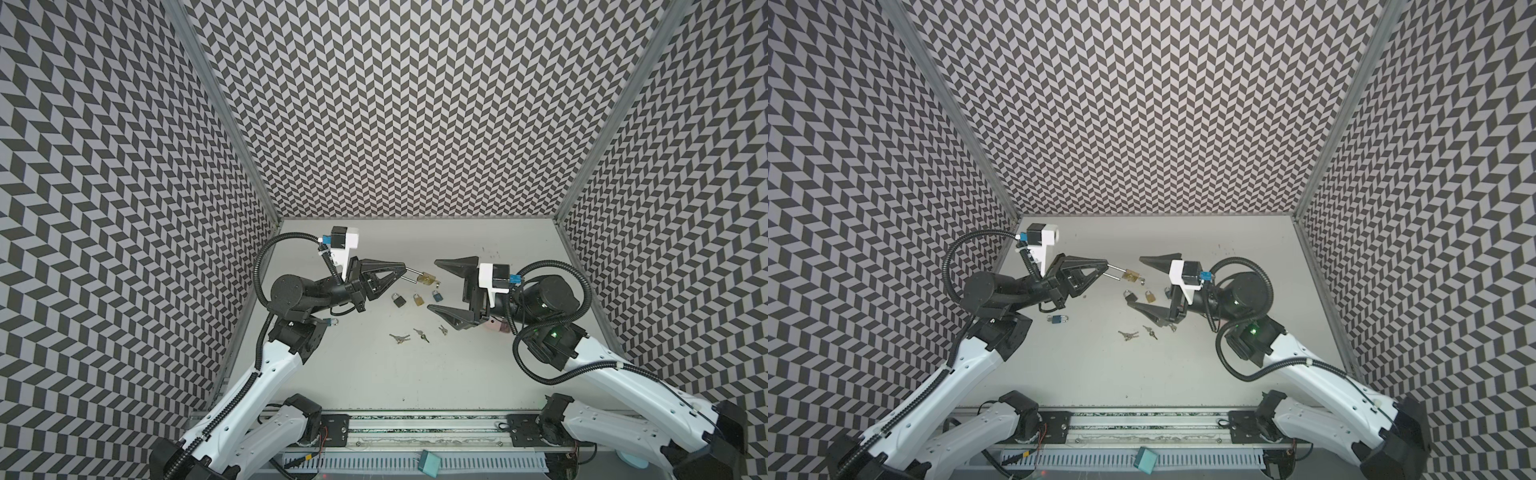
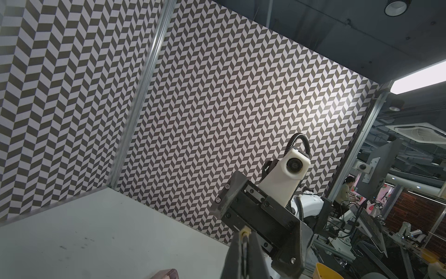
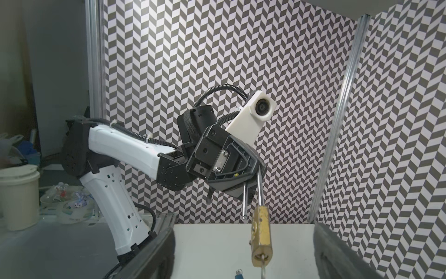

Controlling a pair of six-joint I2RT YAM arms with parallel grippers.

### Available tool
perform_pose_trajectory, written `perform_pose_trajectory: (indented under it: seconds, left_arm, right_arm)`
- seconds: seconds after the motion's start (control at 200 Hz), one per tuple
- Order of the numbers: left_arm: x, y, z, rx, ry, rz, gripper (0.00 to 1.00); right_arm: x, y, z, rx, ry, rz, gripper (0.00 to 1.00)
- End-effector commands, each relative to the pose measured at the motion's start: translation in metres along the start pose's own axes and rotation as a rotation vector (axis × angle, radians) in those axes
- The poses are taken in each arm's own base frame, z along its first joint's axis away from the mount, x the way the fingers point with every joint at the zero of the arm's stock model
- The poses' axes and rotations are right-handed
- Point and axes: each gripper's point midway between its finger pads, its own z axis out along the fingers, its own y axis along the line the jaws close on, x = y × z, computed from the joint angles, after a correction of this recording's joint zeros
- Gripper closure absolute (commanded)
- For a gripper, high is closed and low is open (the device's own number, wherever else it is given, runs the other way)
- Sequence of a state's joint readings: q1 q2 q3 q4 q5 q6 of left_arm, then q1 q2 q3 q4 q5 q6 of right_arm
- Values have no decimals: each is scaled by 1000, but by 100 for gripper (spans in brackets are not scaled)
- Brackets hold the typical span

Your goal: Lock with the key

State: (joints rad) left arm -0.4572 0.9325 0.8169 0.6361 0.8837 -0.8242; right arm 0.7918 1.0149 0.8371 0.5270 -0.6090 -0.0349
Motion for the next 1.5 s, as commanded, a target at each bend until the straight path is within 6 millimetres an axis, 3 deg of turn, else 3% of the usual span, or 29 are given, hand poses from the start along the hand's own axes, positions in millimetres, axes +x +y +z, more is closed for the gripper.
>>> perform_pose_trajectory:
  seconds: [0.0,0.19,0.506,0.731,1.096,1.397,1.497]
  left_arm:
    - [-12,-16,-1,44,-39,40,100]
    - [-11,-19,-2,52,-40,43,100]
    - [-11,-21,-3,50,-48,46,100]
    - [-11,-20,-3,53,-53,40,100]
    - [-11,-22,-4,52,-56,42,100]
    - [-12,-22,-4,45,-61,51,100]
    - [-16,-23,-3,35,-57,78,100]
  right_arm:
    - [-25,1,6,3,-92,-29,27]
    - [-22,-14,10,81,-95,43,47]
    - [-15,-10,12,48,-90,104,66]
    - [-10,-8,12,40,-77,117,76]
    - [-7,-5,15,16,-67,137,81]
    - [-8,-5,13,21,-67,190,100]
    - [-8,-9,11,49,-59,264,100]
